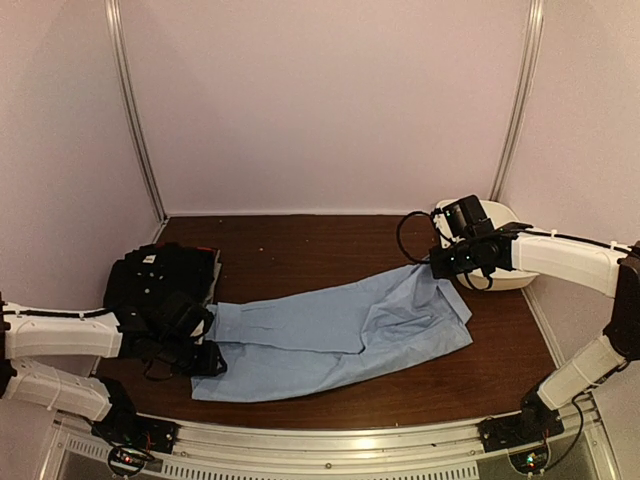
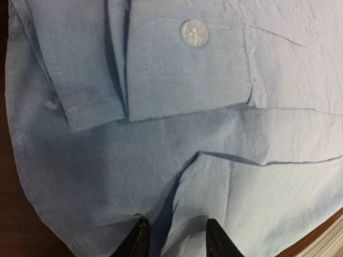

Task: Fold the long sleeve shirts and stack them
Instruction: Smooth out the rectangle-folded shirt at the center of the board.

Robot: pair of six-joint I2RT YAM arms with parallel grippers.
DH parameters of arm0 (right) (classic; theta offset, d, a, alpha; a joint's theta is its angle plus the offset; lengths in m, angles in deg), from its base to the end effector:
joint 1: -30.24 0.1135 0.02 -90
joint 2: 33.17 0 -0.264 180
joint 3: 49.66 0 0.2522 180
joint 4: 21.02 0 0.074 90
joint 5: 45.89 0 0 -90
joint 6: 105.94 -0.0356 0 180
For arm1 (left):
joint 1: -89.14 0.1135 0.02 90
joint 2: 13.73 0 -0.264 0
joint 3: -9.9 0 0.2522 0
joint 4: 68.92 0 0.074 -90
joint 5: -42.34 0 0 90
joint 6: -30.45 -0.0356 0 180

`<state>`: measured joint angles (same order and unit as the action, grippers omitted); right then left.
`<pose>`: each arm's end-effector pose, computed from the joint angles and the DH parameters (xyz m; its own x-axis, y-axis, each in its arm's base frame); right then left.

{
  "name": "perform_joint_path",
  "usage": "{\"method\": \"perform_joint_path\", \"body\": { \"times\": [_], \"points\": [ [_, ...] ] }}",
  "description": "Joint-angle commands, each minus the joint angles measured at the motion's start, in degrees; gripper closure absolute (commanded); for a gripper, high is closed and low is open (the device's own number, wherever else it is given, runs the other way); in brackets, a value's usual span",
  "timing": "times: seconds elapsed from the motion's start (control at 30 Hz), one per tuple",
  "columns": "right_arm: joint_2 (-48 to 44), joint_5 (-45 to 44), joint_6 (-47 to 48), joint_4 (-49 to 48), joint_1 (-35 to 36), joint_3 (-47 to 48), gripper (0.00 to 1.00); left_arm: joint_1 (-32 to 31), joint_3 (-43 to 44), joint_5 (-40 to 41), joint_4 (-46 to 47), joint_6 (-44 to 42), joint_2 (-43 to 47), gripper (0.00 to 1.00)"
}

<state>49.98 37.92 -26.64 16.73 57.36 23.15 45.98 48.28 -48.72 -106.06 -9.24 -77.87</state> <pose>0.2774 0.1378 0.2489 -0.7231 -0.1630 -0.6712 -0.2593 0.9647 0.0452 0.1322 -0.1249 0.1439 -0.9457 -0.1679 -0.2783 -0.0590 0.9307 -0.3611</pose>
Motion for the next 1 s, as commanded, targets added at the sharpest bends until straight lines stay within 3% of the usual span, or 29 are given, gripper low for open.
{"method": "perform_joint_path", "body": {
  "times": [0.0, 0.37, 0.5, 0.97],
  "points": [
    [-0.89, 0.15, -0.11, -0.26, -0.43, -0.82, 1.00, 0.27, -0.76, -2.04, 3.53, -1.42, -0.63, 0.65],
    [-0.53, 0.18, -0.11, -0.39, -0.38, -0.80, 1.00, 0.27, -1.37, -3.09, 4.61, -1.70, -0.11, 0.86],
    [-0.86, -0.29, 0.05, 0.21, -0.39, -0.33, 1.00, 0.31, -1.18, -2.53, 3.59, -1.57, 0.40, 1.00],
    [-3.91, -3.70, 1.11, 5.61, -2.59, 2.61, 1.00, 0.27, -2.78, 6.47, -4.90, 7.24, 15.75, 1.00]
  ]
}}
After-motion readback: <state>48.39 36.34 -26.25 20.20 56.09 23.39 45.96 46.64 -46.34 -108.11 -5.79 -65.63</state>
